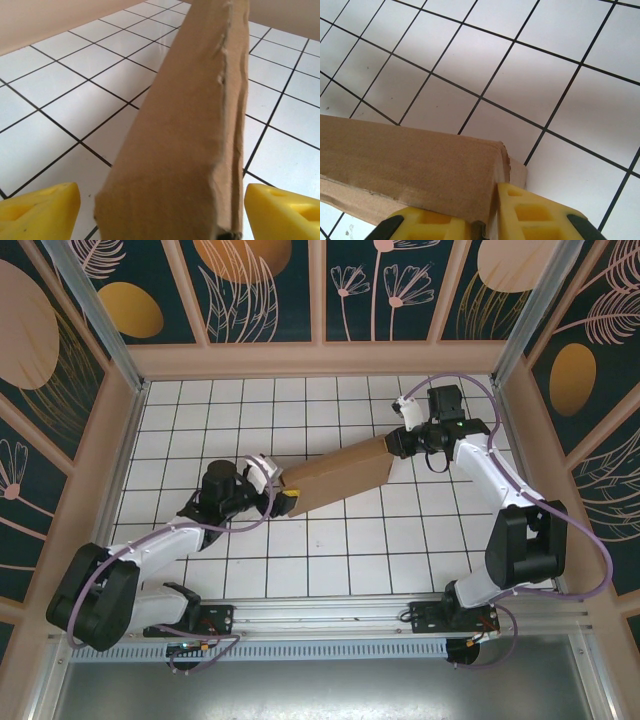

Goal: Fold the paper box

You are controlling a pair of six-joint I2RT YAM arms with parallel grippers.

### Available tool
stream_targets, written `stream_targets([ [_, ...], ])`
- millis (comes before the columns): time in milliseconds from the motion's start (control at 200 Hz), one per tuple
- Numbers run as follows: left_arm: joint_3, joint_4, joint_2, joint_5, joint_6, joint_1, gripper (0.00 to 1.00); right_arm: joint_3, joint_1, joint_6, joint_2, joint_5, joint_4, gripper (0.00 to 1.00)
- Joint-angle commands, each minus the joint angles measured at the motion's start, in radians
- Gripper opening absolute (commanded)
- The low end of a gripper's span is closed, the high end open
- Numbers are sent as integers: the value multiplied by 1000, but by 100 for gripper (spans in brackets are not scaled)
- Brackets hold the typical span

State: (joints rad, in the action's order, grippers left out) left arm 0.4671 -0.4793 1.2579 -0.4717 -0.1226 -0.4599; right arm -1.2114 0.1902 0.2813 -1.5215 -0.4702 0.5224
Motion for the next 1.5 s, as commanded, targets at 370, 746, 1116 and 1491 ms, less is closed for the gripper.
stream_targets([
  [370, -14, -131, 84, -93, -107, 8, 68, 5, -6, -8, -19, 18, 107, 18],
  [746, 7, -104, 105, -121, -115, 12, 55, 10, -7, -10, 20, -9, 93, 26],
  [1116, 38, -72, 131, -133, -120, 15, 57, -4, -8, 4, 53, 31, 106, 27],
  [1491, 67, -45, 162, -139, -126, 15, 57, -35, -9, 3, 64, 63, 125, 27],
])
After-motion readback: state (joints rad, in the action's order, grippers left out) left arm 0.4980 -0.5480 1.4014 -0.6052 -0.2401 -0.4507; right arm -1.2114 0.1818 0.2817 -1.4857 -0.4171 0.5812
